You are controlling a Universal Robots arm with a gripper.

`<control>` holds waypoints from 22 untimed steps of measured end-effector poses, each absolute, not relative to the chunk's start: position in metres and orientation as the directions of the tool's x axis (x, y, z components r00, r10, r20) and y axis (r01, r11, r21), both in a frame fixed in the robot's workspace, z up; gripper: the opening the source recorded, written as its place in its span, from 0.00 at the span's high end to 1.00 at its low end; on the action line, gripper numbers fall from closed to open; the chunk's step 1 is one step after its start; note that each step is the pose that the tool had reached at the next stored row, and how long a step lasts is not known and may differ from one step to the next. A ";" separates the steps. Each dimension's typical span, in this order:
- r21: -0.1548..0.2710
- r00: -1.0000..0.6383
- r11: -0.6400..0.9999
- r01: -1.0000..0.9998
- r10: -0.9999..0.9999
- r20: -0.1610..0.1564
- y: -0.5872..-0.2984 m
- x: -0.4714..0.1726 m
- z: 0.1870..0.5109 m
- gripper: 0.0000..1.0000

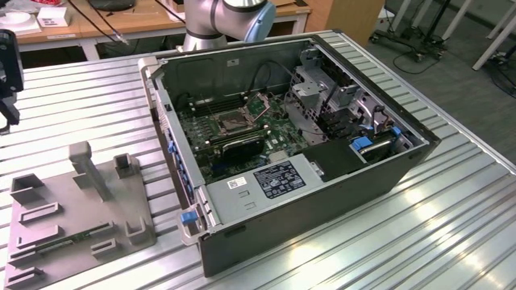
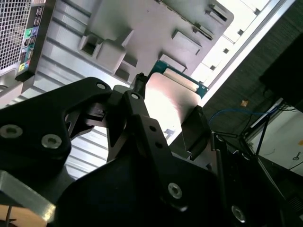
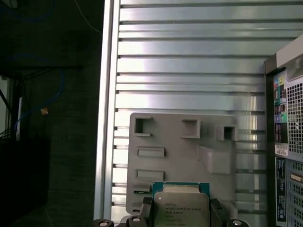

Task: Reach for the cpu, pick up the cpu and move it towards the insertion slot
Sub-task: 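Pick up the cpu and move it towards the insertion slot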

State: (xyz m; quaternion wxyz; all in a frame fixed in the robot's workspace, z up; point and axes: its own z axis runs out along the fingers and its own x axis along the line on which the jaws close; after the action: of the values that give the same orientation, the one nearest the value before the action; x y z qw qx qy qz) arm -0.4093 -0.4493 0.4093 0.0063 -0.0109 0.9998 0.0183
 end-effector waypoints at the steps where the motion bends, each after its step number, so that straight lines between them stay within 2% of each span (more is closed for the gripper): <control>1: 0.036 -1.000 0.999 -0.022 -0.021 -0.013 -0.449 -0.409 0.412 0.45; 22: 0.037 -1.000 0.999 -0.022 -0.021 -0.010 -0.449 -0.363 0.414 0.45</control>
State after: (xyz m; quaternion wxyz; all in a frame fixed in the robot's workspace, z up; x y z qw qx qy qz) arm -0.3627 -0.4493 0.4139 0.0050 -0.0108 0.9998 0.0183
